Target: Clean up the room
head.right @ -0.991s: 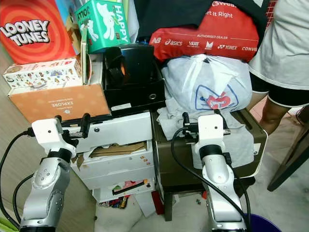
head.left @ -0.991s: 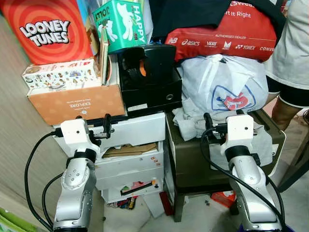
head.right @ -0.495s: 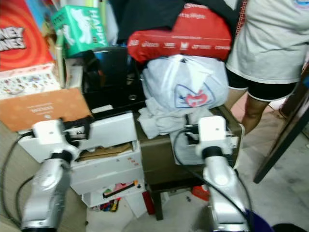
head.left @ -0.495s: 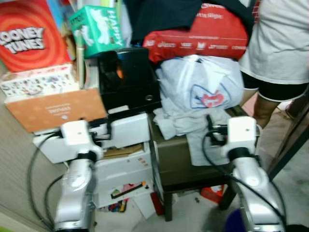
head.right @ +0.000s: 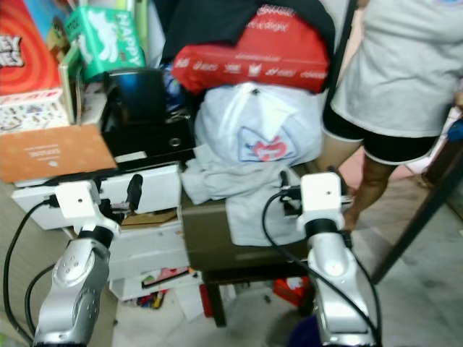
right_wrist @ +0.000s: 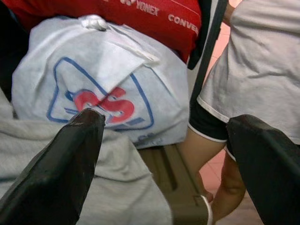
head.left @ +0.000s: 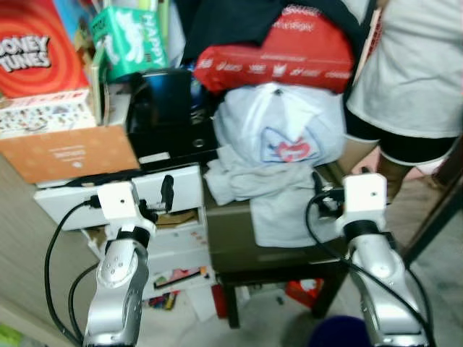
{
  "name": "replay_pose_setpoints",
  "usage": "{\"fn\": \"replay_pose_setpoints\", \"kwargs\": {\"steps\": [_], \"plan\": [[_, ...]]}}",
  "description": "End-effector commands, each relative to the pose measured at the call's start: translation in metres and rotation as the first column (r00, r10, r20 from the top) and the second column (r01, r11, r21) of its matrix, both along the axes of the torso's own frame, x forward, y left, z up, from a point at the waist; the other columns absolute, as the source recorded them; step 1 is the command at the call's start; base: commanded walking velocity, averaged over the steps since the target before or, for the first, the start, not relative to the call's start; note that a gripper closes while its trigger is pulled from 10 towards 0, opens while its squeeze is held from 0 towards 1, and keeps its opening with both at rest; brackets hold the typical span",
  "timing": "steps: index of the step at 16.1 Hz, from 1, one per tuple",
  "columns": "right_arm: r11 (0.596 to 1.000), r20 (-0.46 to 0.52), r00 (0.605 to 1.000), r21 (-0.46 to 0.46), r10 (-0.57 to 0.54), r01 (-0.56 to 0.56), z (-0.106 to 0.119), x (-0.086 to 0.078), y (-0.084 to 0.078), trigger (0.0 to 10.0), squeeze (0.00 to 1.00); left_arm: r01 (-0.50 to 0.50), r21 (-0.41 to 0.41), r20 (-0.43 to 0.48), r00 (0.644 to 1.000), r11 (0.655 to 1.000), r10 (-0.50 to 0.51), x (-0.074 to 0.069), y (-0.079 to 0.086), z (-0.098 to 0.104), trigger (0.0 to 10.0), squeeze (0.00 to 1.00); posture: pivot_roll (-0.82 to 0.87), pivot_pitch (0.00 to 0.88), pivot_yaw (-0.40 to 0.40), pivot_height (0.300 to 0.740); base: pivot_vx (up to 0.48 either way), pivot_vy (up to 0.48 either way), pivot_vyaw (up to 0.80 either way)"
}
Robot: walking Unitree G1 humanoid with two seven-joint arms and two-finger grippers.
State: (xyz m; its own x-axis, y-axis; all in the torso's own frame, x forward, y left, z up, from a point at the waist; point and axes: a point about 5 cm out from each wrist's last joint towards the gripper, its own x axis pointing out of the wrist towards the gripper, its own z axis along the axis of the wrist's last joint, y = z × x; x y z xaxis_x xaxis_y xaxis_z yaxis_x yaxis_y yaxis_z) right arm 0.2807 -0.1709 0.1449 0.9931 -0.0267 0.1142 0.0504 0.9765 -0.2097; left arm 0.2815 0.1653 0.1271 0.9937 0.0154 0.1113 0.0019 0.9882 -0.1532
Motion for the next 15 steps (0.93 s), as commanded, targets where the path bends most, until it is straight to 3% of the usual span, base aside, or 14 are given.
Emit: {"fn": "replay_pose_setpoints", "kwargs": {"steps": [1, 4, 11, 15], "plan": [[0.999, 0.008, 1.0, 0.022, 0.027, -0.027, 0.003, 0.001, 0.009, 10.0, 0.0, -0.03, 0.013, -0.009, 1.0, 0.999, 0.03, -0.001, 0.009, -0.001, 10.0, 0.0, -0.14, 0.0, 0.063, 0.74, 0.0, 0.0, 0.0], [0.999, -0.006, 1.0, -0.035, 0.014, -0.015, 0.0, 0.0, 0.006, 10.0, 0.0, -0.074, 0.007, -0.031, 0.997, 0.997, 0.074, -0.003, 0.016, -0.004, 10.0, 0.0, -0.14, 0.0, 0.062, 0.74, 0.0, 0.0, 0.23], [0.999, -0.009, 0.999, 0.003, 0.042, -0.042, 0.0, 0.001, 0.011, 10.0, 0.0, -0.077, 0.028, -0.022, 0.997, 0.997, 0.078, -0.002, 0.017, -0.002, 10.0, 0.0, -0.13, 0.0, 0.064, 0.74, 0.0, 0.0, 0.8], [0.999, -0.008, 0.999, 0.009, 0.045, -0.045, -0.001, 0.001, 0.011, 10.0, 0.0, -0.191, 0.106, -0.016, 0.981, 0.976, 0.194, -0.004, 0.036, -0.002, 10.0, 0.0, -0.13, 0.0, 0.066, 0.74, 0.0, 0.0, 0.8]]}}
